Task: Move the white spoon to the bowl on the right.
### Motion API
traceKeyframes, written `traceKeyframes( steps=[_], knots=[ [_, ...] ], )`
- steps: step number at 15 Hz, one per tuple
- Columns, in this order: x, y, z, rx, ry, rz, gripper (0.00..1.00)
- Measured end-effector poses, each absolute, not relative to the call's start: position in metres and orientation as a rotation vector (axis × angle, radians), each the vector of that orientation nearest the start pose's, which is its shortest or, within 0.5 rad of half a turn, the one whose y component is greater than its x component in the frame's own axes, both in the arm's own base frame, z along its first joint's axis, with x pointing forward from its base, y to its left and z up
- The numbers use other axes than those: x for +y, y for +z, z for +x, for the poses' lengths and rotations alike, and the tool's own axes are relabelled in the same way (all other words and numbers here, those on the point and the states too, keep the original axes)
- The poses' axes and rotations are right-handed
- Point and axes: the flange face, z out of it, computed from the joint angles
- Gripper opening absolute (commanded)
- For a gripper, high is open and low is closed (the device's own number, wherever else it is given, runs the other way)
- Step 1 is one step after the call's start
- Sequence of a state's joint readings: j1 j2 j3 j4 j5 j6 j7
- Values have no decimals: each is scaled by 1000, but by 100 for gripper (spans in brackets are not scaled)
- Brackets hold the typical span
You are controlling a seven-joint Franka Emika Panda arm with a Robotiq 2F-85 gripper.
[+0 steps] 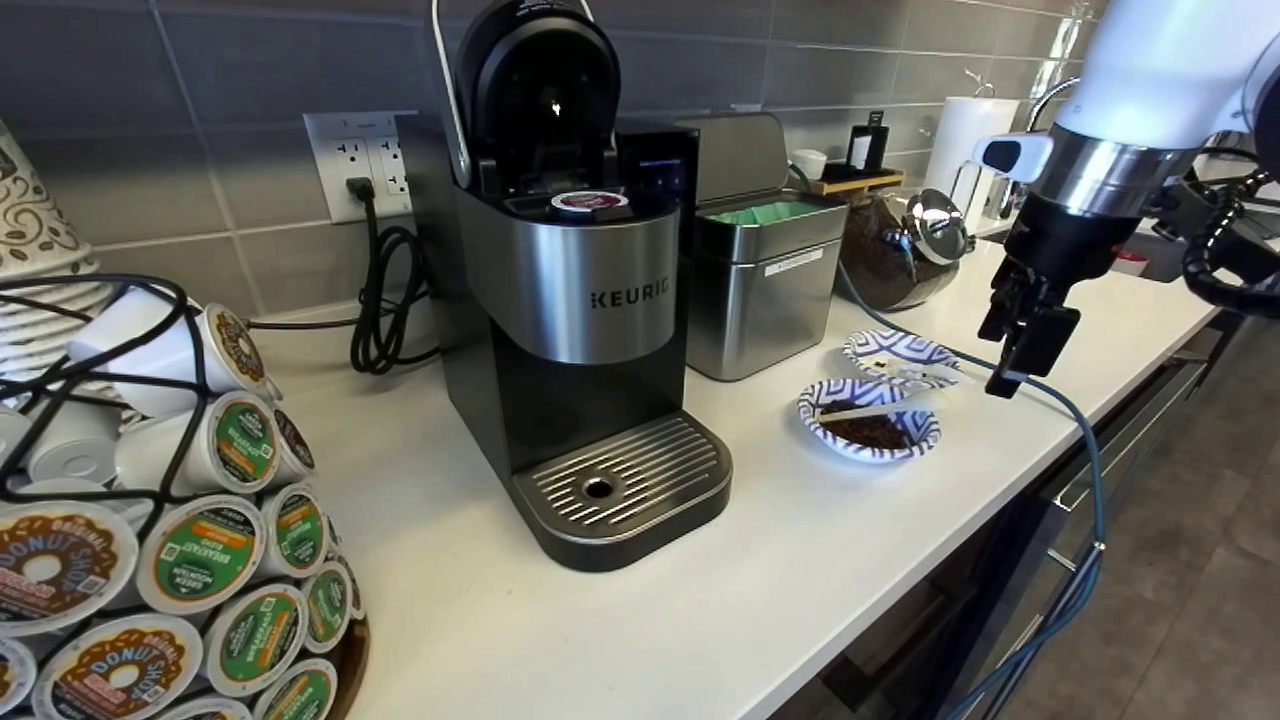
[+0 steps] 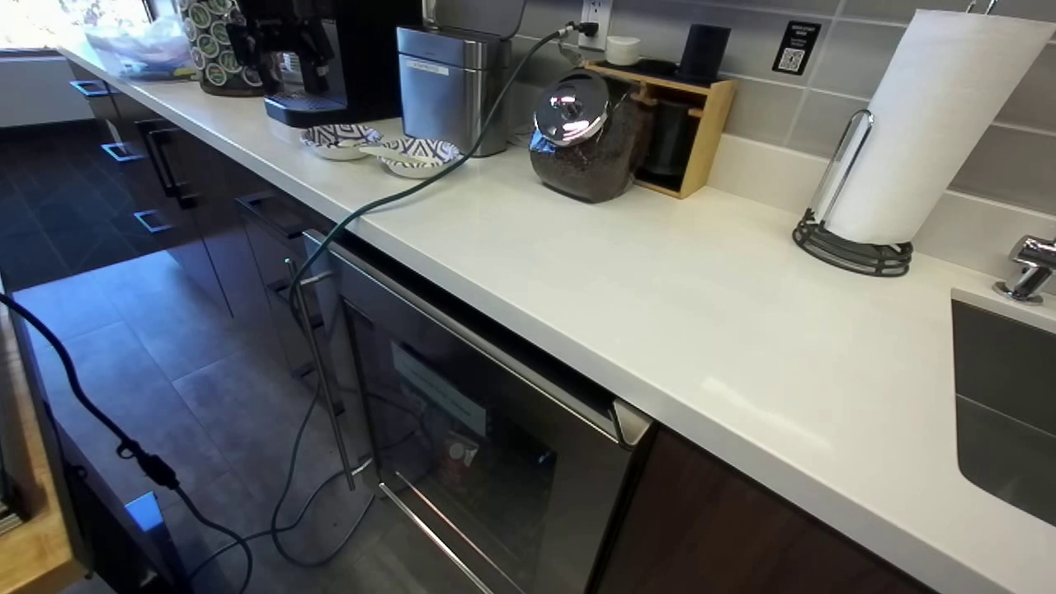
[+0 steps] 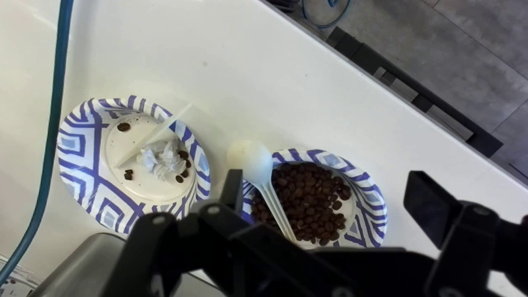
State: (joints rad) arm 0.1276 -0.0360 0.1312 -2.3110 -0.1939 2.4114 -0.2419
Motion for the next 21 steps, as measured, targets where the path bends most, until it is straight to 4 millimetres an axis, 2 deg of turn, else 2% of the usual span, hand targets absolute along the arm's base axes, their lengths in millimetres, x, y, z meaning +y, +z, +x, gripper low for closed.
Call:
traceKeyframes(
  steps=[3,5,9,12,14,16,19,21],
  knots=[
    [145,365,510,-1138,-380,-3042,100],
    [153,351,519,-1217,-482,-2988,100],
    [162,318,529,-1341,-546,-2902,100],
    [167,299,536,-1424,-555,-2851,95],
    [167,290,543,-1461,-541,-2833,89],
    [164,285,551,-1481,-538,-2823,73],
    [160,281,562,-1492,-543,-2815,75],
    [158,280,567,-1490,-547,-2813,84]
  ],
)
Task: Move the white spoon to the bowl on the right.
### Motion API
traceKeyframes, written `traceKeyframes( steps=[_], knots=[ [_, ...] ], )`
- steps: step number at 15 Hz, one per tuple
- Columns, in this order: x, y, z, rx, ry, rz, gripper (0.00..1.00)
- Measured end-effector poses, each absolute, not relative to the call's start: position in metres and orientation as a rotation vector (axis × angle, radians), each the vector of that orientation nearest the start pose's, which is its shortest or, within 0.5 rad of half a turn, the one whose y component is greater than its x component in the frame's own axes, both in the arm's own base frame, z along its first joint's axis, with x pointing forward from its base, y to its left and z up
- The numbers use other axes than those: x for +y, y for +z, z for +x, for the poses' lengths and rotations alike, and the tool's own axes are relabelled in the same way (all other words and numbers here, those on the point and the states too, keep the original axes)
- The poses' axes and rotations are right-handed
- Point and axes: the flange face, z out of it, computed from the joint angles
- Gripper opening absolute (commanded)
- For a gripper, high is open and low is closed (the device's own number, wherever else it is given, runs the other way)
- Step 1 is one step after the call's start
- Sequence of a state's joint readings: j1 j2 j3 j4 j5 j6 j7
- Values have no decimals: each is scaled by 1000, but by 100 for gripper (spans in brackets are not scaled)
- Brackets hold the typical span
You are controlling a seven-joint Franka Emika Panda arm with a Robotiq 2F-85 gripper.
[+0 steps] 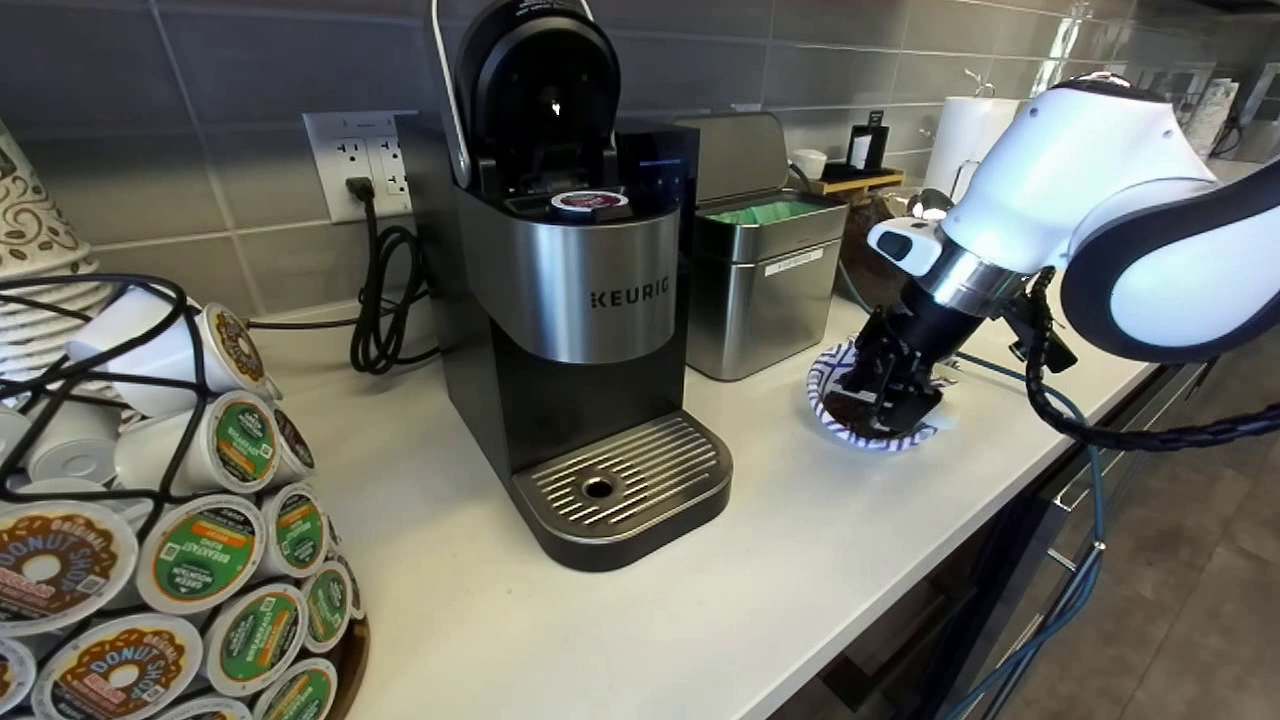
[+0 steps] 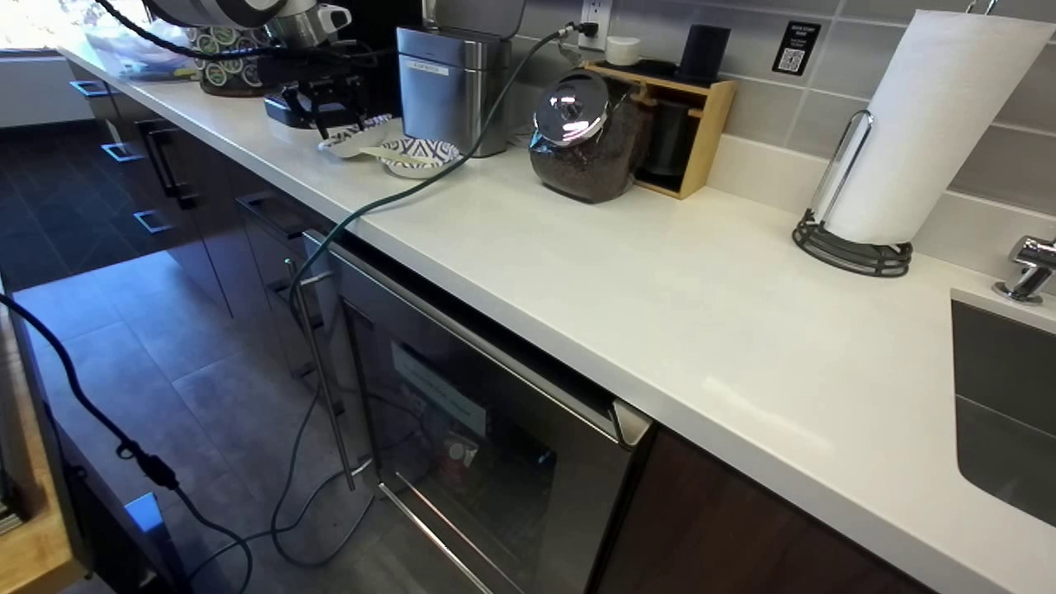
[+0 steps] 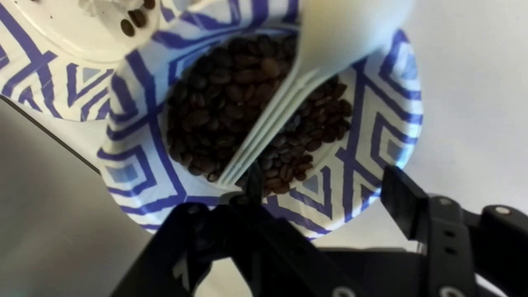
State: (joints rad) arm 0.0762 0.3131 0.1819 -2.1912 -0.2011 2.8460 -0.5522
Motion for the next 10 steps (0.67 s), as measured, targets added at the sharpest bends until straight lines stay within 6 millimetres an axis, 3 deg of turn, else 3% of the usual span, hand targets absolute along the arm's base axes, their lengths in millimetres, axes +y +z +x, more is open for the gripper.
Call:
traceKeyframes(
  steps=[5,6,9,10],
  knots=[
    [167,296,573,-1407,-602,-2785,85],
    [169,301,573,-1384,-613,-2781,79],
    [165,309,575,-1298,-633,-2796,77],
    [160,309,576,-1267,-631,-2806,70]
  ],
)
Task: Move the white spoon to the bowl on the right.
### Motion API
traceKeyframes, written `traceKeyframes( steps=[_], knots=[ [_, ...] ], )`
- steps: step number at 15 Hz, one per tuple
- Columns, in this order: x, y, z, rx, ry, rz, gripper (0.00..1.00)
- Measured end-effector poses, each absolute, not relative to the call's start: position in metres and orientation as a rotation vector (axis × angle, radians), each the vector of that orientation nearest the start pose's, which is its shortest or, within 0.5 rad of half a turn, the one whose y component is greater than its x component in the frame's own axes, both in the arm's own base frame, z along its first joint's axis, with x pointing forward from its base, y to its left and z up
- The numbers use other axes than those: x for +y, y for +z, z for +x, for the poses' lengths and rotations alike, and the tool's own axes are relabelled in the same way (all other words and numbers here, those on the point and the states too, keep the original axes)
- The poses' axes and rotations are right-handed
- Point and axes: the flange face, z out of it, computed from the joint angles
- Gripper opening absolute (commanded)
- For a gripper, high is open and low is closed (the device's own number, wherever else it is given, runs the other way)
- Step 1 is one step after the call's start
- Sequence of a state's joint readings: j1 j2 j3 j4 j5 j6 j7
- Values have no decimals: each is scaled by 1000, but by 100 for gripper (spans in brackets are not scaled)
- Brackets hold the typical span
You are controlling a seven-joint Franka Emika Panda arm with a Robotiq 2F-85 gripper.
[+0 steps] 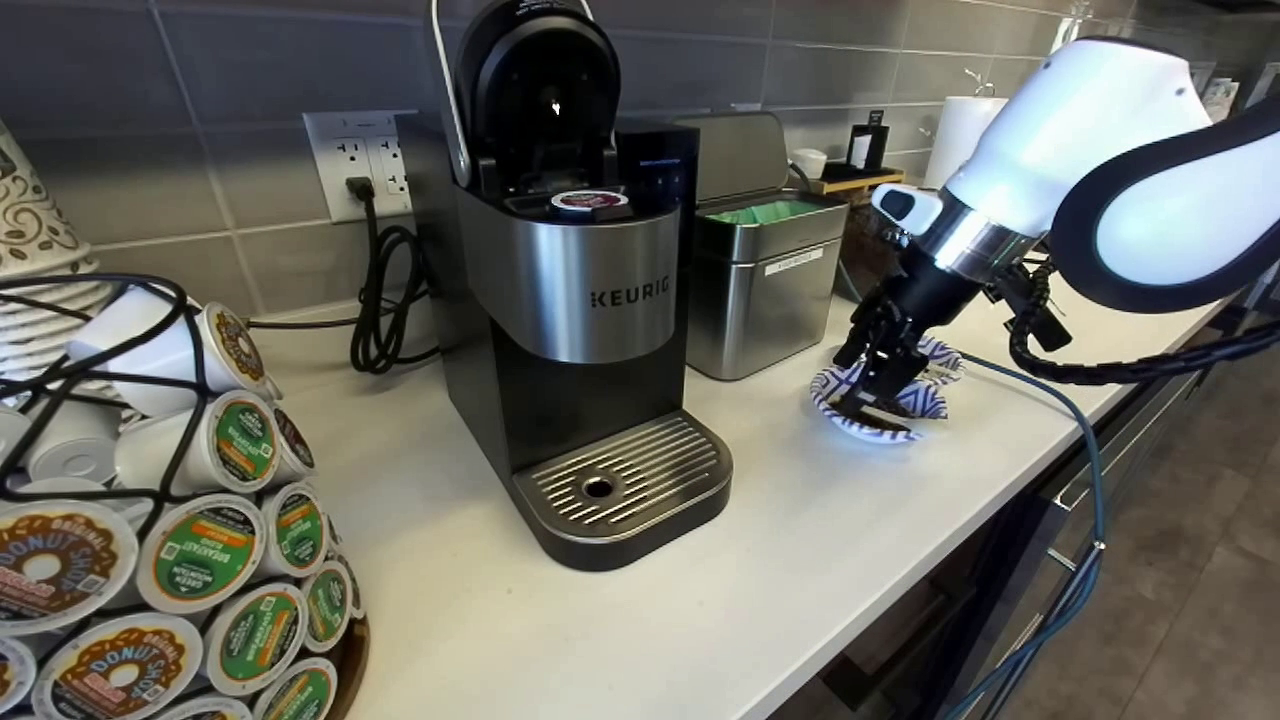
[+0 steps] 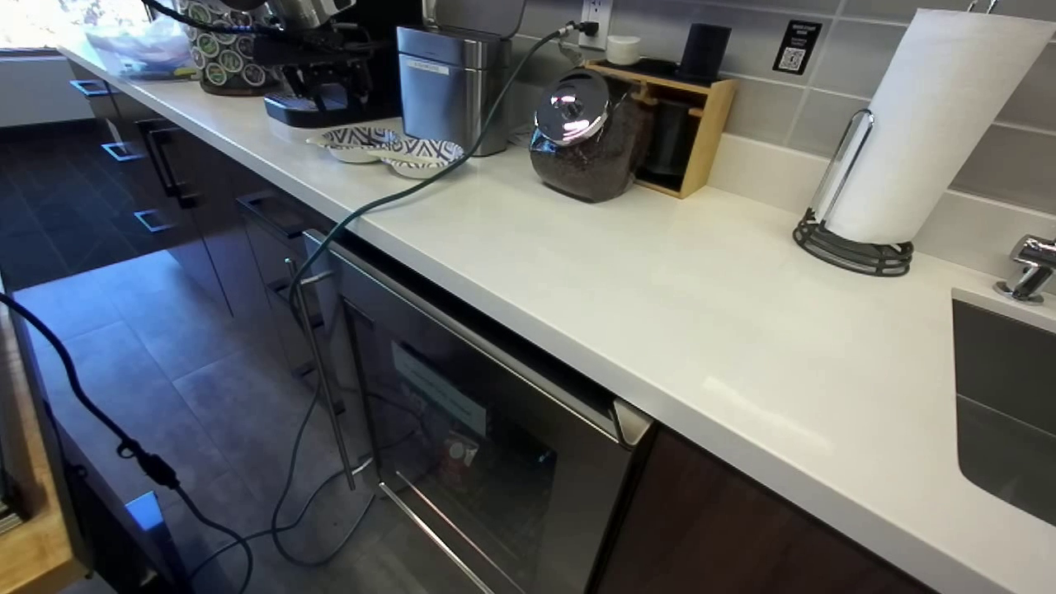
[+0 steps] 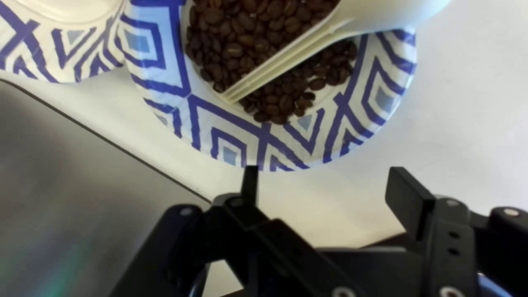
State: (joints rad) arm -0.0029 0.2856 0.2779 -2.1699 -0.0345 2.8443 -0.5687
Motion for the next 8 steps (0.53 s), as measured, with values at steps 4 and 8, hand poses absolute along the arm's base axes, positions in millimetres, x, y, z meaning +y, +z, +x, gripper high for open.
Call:
traceKeyframes(
  steps=[4,8],
  knots=[
    [133,302,581,-1092,-607,-2876,64],
    [114,294,582,-875,-579,-2945,53]
  ],
)
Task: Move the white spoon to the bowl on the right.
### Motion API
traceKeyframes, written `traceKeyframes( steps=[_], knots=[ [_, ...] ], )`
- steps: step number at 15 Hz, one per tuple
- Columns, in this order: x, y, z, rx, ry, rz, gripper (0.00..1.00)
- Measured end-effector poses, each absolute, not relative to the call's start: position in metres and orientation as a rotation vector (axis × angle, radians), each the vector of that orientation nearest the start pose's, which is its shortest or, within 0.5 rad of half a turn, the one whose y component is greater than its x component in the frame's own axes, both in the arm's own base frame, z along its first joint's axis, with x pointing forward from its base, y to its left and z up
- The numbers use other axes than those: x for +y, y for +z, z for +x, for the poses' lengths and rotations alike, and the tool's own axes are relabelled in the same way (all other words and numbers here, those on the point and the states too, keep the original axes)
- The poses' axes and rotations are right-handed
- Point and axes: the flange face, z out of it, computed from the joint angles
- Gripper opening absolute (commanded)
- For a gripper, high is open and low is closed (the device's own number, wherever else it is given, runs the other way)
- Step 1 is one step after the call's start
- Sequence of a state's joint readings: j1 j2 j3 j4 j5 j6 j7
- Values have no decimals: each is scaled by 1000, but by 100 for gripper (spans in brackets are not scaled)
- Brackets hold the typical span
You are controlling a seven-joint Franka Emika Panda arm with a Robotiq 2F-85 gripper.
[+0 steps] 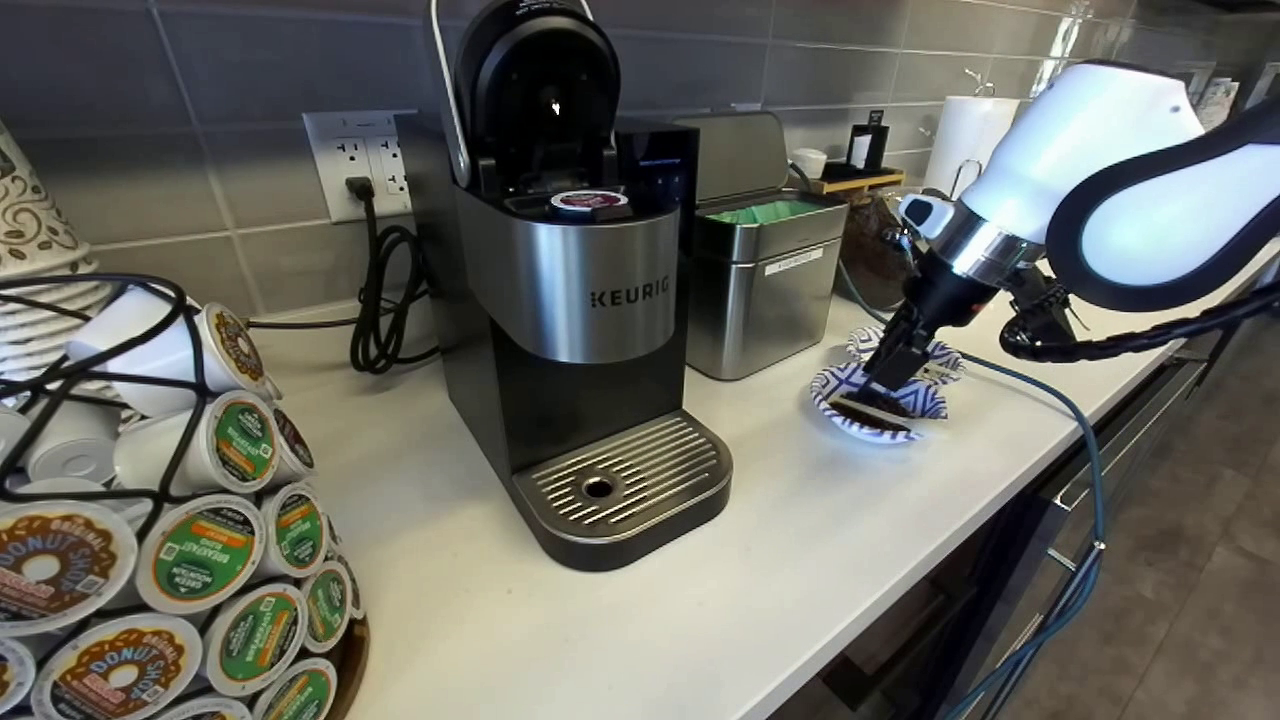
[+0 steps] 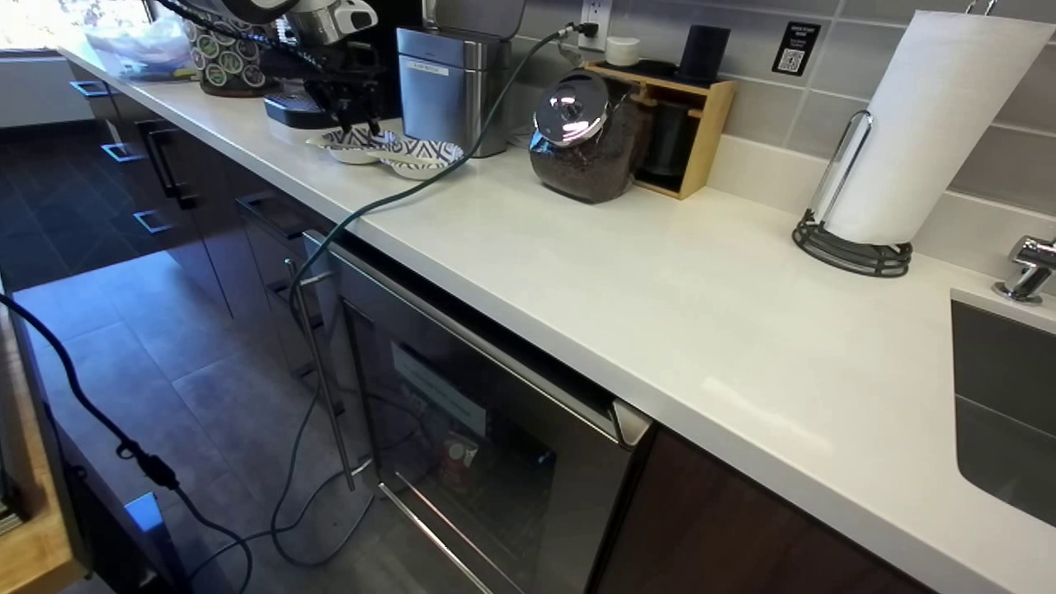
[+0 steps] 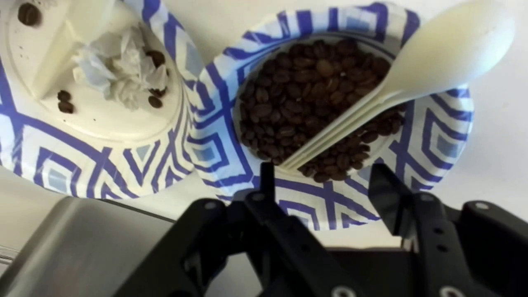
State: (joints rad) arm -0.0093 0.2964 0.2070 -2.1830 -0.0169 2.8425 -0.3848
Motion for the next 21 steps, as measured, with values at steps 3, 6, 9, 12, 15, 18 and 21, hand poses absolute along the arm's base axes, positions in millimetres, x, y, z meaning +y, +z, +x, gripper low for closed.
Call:
traceKeyframes(
  steps=[3,6,9,12,15,18,21],
  knots=[
    [113,291,580,-776,-567,-2966,52],
    [117,287,577,-710,-550,-2979,48],
    [117,281,573,-655,-528,-2993,48],
    [117,276,573,-619,-515,-3003,34],
    [117,275,573,-602,-511,-3008,5],
    [117,275,573,-591,-512,-3010,3],
    [118,281,574,-594,-529,-3007,3]
  ],
)
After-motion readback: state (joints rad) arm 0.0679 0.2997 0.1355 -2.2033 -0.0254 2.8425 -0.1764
